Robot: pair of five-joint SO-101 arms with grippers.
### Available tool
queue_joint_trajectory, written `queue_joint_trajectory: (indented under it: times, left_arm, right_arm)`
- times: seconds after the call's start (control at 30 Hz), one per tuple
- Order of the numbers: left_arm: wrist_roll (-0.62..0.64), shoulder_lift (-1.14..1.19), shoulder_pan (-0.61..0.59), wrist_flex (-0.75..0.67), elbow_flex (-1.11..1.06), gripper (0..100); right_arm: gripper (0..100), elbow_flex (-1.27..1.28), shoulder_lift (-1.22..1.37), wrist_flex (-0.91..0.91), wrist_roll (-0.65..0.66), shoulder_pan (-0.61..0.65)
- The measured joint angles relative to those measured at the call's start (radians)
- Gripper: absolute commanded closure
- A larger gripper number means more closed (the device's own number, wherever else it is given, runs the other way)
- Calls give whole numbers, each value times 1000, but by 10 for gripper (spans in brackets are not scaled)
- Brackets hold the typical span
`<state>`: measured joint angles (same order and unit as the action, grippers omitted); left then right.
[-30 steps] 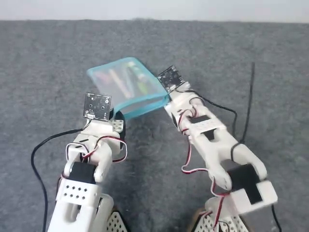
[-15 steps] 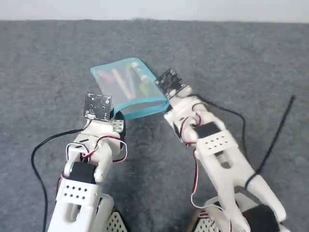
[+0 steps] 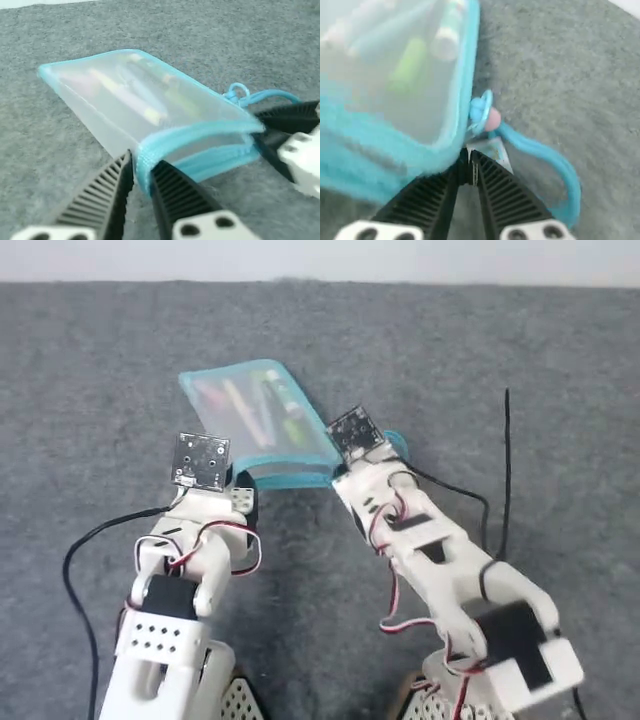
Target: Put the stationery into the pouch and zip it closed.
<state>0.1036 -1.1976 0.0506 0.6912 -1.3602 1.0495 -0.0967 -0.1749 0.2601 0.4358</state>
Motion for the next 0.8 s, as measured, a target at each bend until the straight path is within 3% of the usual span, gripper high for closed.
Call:
queue_joint_trajectory:
  times: [0.2,0.4,0.67,0.8]
  left_arm:
    - [0,0,-60,0,2,989]
    - [0,0,-75,69,41,989]
    - [0,0,-75,83,61,989]
    - [0,0,-75,86,61,989]
  right_arm:
    - [991,196,-207,3,17,26]
    - [990,199,-261,2,17,86]
    - [987,-41,-14,-9,17,126]
    - [896,-173,141,-9,20,126]
